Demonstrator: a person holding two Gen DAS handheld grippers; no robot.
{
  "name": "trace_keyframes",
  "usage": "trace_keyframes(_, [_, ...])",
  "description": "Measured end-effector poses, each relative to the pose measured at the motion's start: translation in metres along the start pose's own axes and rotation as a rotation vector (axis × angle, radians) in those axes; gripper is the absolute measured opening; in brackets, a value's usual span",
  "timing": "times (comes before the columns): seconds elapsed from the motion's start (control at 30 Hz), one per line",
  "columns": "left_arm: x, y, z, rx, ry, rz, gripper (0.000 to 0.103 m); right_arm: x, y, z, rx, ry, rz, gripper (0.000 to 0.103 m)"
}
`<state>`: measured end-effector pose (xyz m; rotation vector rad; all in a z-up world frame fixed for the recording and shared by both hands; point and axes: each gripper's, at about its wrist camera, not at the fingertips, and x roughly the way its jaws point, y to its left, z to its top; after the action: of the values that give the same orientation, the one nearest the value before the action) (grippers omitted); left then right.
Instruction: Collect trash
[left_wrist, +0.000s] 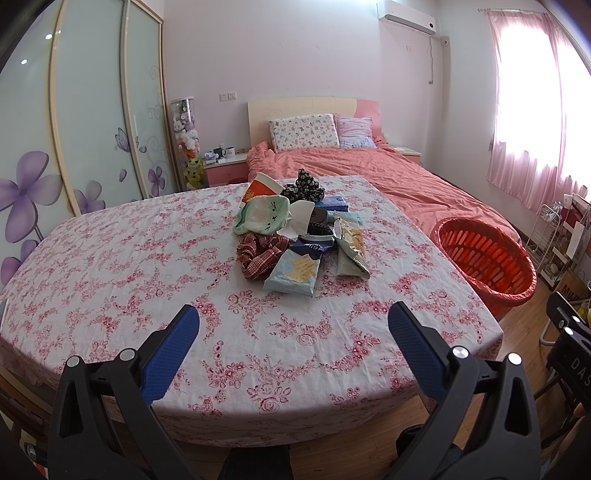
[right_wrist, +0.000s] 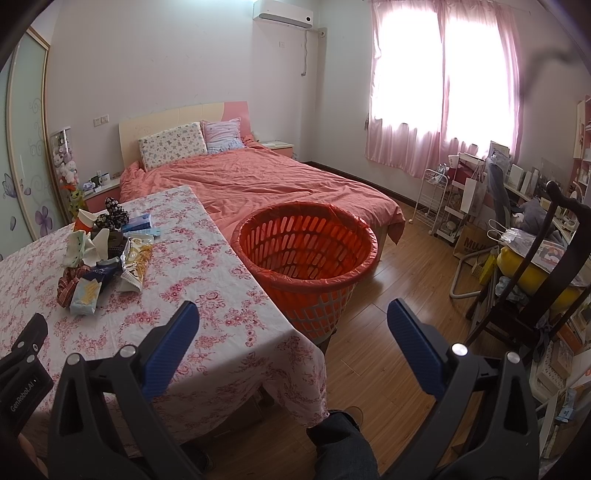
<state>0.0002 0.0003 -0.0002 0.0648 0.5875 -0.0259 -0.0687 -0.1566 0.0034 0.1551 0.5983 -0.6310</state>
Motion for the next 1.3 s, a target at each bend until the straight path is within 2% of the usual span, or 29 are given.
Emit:
trace_keyframes(0.37, [0.000,0.000,0.000,0.000,0.001,0.002,0.101,0.002,-0.002,0.000,0.000,0.001,0.000,0.099])
trace_keyframes(0.5, [0.004,-0.002,-0.003,-0.001,0.004,0.025,0.101,0.006,0.000,0.000,-0.002,0.005,-0.004,0.099])
trace_keyframes(0.73, [0.032,0.028,0.004,-0.044,0.033,0.065,0.101,0.032,0.011,0.009,-0.003,0.020,0.047,0.099])
trace_keyframes(0.93, [0.065,0.062,0.019,-0.095,0.070,0.092,0.101,0.069,0.045,0.018,-0.028,0.049,0.122,0.099])
trace_keyframes(1.07, [0.084,0.071,0.028,-0.072,0.074,0.088,0.101,0.094,0.073,0.026,-0.038,0.072,0.194,0.099])
trace_keyframes(1.3, [0.124,0.077,0.038,-0.029,0.122,0.076,0.101,0.146,0.132,0.039,-0.074,0.171,0.309,0.080])
